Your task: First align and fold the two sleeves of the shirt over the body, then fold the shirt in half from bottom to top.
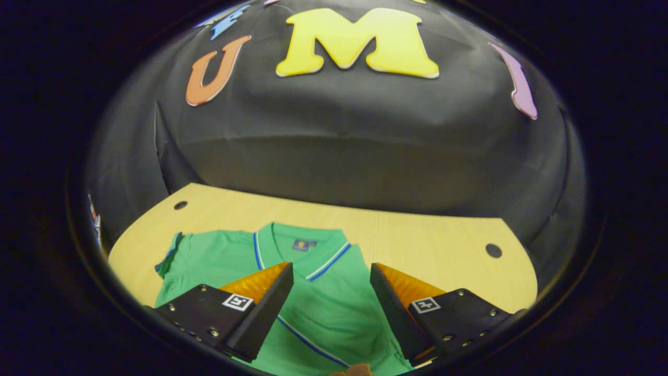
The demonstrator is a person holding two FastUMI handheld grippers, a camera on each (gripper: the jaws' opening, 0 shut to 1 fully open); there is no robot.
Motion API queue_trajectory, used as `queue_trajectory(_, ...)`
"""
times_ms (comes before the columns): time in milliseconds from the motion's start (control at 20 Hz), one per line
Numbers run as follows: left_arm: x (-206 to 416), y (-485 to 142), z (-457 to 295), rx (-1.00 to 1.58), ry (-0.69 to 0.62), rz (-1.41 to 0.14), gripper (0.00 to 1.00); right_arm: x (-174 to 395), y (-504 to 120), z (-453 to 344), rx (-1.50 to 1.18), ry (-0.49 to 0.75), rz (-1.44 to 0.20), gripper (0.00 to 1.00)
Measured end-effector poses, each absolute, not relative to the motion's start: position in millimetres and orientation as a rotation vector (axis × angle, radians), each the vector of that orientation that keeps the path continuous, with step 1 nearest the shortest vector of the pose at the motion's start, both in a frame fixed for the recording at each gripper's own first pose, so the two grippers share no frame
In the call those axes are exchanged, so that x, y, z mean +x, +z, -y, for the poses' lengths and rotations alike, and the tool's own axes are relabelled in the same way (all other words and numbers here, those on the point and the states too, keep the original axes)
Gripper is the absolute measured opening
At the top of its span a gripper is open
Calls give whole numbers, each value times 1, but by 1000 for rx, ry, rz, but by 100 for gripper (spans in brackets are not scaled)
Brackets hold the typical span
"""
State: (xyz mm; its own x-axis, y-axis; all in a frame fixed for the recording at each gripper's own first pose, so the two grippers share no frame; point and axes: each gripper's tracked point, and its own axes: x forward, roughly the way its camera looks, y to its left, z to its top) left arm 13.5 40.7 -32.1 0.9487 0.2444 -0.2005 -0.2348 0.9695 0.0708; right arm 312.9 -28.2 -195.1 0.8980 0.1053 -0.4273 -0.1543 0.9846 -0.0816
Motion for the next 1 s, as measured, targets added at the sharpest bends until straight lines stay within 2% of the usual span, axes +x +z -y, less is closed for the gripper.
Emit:
queue_trajectory(250,44,-51,-40,37,201,-222,99,299,-100,44,-123,138,-251,94)
queue_trajectory(550,110,-90,-43,25,142,-244,99,232,1,90,-133,86,-87,93)
queue_trajectory(1000,204,-198,-55,-99,144,-436,99,113,87,191,-137,-128,12,93)
